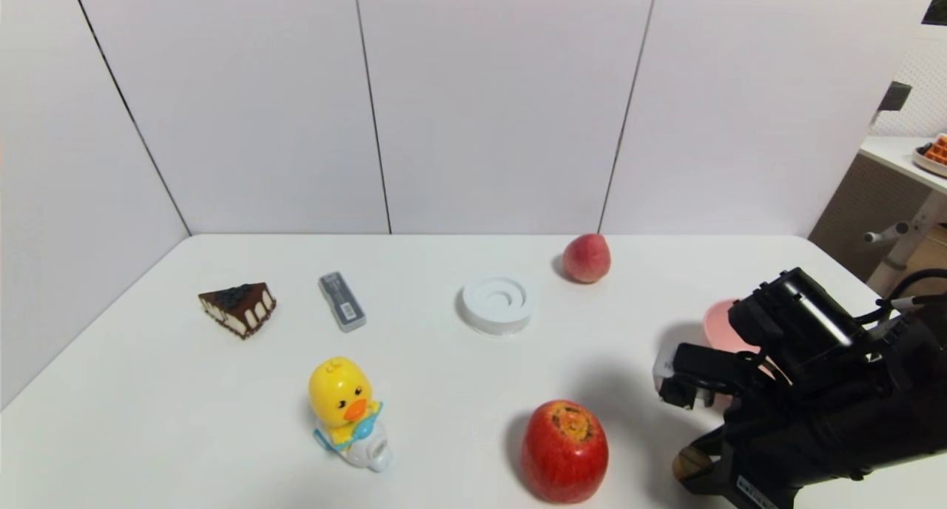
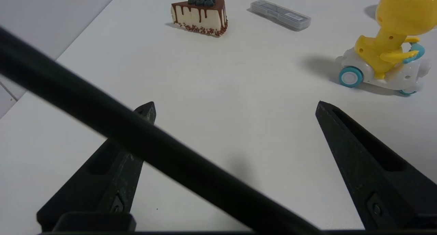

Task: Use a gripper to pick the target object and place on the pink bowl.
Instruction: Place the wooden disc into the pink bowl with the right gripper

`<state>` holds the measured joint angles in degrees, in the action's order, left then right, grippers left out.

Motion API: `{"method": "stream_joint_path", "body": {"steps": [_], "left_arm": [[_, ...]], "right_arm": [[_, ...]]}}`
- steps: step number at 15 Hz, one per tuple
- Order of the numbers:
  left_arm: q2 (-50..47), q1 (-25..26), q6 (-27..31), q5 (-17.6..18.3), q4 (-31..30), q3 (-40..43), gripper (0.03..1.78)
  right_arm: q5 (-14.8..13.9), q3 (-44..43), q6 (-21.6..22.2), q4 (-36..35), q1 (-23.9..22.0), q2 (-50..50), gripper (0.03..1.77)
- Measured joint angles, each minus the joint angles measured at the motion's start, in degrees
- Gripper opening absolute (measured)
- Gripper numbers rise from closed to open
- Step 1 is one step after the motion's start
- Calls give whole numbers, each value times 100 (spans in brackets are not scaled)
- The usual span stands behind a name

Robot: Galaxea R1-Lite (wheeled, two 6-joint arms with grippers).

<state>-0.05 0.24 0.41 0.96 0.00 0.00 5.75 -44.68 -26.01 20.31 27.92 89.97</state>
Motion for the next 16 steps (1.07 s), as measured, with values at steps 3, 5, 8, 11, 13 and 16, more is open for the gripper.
{"method": "stream_joint_path", "body": {"steps": [3,5,8,11,13,16], "left_arm": [[0,0,2,-2,0,0,169],[0,0,2,2,0,0,169],[0,-2,5,-2,0,0,169],[0,0,2,0,0,0,169],[0,0,0,-2,0,0,169],[0,0,5,-2,0,0,169]], "right_arm": [[9,-33,24,-16,26,-63,47],[17,-157,44,-6,20,-207,47],[37,-610,157,-72,-35,-479,47],[173,-1464,352,-83,-579,-816,47],[336,-1759,383,-105,-1209,-990,47],[483,-2029,361,-116,-2181,-1080,47]]}}
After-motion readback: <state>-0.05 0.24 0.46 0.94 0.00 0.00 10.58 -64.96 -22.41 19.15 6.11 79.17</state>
